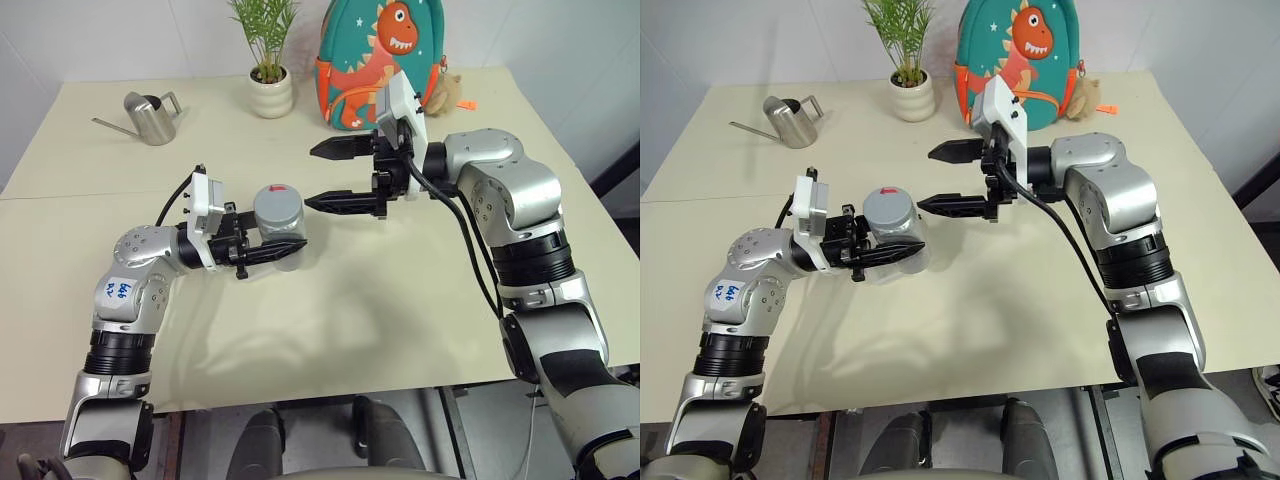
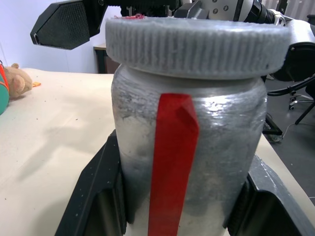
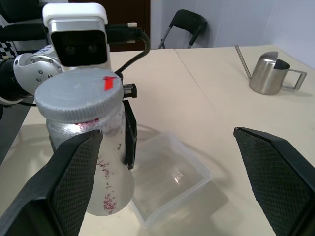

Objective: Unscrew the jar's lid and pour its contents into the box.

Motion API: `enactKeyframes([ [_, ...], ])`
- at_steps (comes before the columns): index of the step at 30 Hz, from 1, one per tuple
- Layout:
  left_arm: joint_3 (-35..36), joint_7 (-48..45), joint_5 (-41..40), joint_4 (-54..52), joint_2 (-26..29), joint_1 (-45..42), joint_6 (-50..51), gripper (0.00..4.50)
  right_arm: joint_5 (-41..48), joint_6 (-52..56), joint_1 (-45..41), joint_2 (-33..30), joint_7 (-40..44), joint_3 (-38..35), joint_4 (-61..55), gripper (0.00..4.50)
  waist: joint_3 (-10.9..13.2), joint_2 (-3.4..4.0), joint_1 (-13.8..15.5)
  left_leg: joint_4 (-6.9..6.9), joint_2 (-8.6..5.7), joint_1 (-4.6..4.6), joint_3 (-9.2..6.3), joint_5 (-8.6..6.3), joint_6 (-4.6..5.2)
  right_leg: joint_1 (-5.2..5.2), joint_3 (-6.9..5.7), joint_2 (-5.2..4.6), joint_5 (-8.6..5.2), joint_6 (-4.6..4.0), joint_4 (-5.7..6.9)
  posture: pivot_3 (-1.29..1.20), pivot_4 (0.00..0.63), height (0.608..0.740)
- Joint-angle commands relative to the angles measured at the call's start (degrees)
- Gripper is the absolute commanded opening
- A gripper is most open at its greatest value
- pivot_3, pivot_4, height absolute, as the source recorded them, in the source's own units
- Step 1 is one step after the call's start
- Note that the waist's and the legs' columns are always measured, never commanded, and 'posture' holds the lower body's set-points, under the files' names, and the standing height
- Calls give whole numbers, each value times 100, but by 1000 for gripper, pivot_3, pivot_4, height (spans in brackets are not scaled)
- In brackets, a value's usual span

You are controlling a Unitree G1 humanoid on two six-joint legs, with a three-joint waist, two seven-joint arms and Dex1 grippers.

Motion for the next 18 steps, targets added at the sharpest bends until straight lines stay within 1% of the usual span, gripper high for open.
enactKeyframes([
  [1,92,-42,-50,-168,57,-53,-87,1925,480,171,-91,-10,215,-387,-301,4488,0,0,0,0,0,0,0,0,0,0,0,0,0,0,0,0,150,740],
  [4,101,-50,-47,-155,76,-62,-84,1925,927,548,-49,54,333,-513,-654,4488,0,0,2,-2,0,-1,0,0,0,0,0,0,0,0,-2,0,150,740],
  [6,102,-54,-49,-140,80,-76,-81,1925,993,690,0,142,211,-455,-856,4488,0,0,-11,-1,0,0,0,0,-1,0,0,0,0,0,-2,0,150,740],
  [11,65,-51,-39,-121,51,-109,-71,1925,782,837,116,464,-214,-96,-1124,4488,0,0,-8,2,0,3,0,0,0,0,0,0,0,0,7,0,150,740],
  [14,32,-55,-34,-123,31,-110,-58,1925,470,762,48,756,-556,223,-1015,4488,0,0,-3,6,0,2,-1,0,0,0,0,0,0,-1,9,0,150,740],
  [18,22,-93,-40,-126,47,-126,-30,1925,242,653,-66,968,-778,314,-805,4488,0,0,-4,4,0,1,-1,0,-1,-1,1,0,0,-1,7,0,150,740],
])
